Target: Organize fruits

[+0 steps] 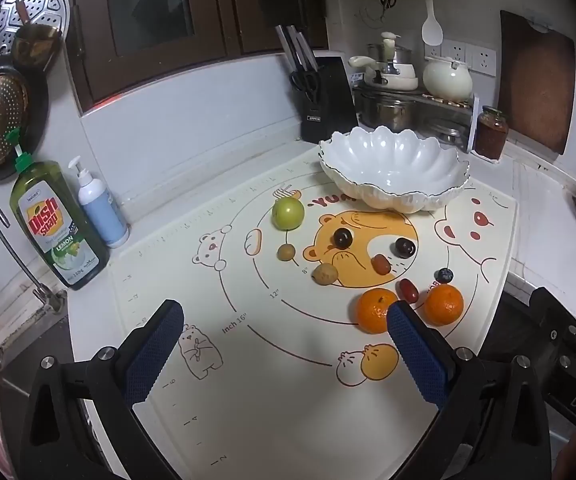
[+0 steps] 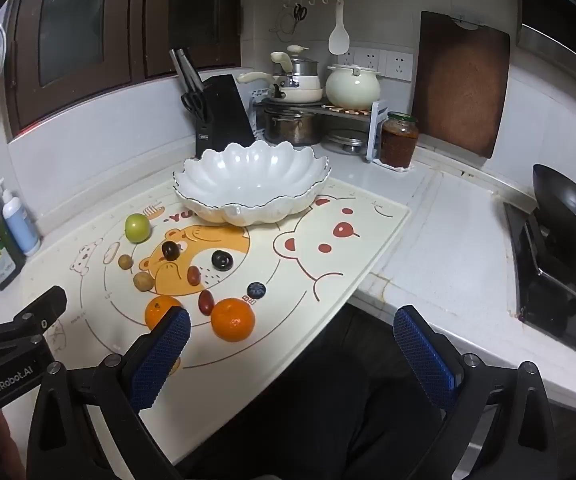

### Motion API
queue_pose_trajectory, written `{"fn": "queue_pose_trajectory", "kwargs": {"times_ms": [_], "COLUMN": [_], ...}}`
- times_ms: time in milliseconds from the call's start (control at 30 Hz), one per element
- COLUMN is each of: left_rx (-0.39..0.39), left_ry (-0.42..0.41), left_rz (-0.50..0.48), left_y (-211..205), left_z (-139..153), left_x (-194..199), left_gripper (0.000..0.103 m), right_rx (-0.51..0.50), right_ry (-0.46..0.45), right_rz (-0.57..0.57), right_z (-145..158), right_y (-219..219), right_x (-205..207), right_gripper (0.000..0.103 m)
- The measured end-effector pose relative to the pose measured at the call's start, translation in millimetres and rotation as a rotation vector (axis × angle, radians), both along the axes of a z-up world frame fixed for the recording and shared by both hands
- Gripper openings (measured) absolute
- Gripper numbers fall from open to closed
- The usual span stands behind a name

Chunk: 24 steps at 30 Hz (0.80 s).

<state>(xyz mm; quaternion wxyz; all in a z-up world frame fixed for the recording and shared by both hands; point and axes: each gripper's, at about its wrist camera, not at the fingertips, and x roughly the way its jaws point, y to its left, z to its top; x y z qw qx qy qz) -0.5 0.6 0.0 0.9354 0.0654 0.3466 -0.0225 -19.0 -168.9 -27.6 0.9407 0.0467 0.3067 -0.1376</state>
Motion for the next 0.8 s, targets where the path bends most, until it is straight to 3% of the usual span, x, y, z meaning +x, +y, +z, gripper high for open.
{"fn": "queue_pose_trajectory", "kwargs": {"times_ms": [33, 800], "left_rx": [0.026, 0.009], "left_ry": [0.014, 0.01], "left_rz": [0.0, -0.001], "left_y": [-2, 6], "left_z": [0, -1], "left_x": [1, -7], "left_gripper": [0.103, 0.103], "right_rx": [0.0, -0.006], "right_ry": [0.003, -0.006], "right_rz": [0.0, 0.009], "right_z": [0, 3], "right_y": [0, 4], "right_x": [0, -5], "right_gripper": [0.103, 0.103]}}
